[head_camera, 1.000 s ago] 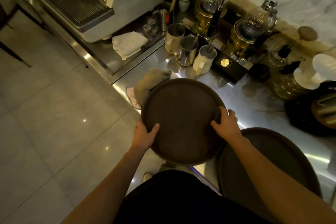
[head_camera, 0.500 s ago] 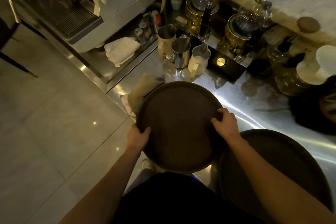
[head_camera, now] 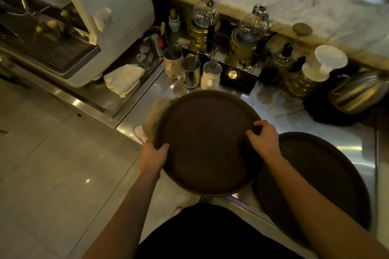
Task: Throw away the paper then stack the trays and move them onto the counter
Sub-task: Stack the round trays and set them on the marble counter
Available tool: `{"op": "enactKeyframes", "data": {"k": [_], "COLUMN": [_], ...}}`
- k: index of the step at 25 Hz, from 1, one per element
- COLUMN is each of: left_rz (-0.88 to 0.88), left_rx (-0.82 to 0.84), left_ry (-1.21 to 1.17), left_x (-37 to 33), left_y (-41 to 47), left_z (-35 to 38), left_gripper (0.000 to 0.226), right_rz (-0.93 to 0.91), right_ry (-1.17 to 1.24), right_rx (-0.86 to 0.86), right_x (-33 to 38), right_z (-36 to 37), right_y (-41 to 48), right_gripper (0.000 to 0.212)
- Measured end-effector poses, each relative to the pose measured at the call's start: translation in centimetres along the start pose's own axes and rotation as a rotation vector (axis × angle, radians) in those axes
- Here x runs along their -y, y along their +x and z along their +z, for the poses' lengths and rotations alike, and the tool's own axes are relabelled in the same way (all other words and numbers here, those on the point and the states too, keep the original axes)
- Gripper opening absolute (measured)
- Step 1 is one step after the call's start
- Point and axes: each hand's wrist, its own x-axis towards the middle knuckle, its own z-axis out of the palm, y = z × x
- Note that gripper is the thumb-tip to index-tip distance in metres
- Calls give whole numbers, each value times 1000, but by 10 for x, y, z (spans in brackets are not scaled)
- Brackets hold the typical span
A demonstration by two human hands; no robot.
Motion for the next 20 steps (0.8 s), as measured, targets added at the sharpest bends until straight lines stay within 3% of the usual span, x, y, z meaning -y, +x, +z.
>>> {"op": "enactKeyframes", "data": {"k": [6, 13, 20], "left_rz": [170, 281, 277], "left_rx": [116, 273, 420], "left_ry": [-27, 66, 162], "left_x": [-17, -23, -22], "left_y": [-3, -42, -88], "left_z": [-6, 41, 99], "left_gripper": [38, 27, 45], "right_rz": [122, 241, 368], "right_ry": [97, 160, 149], "right_rx": [-143, -369, -477], "right_x": [-8, -54, -114], "right_z": [-29, -82, -114], "right_y": [-57, -141, -183], "right_gripper": [45, 42, 43]}}
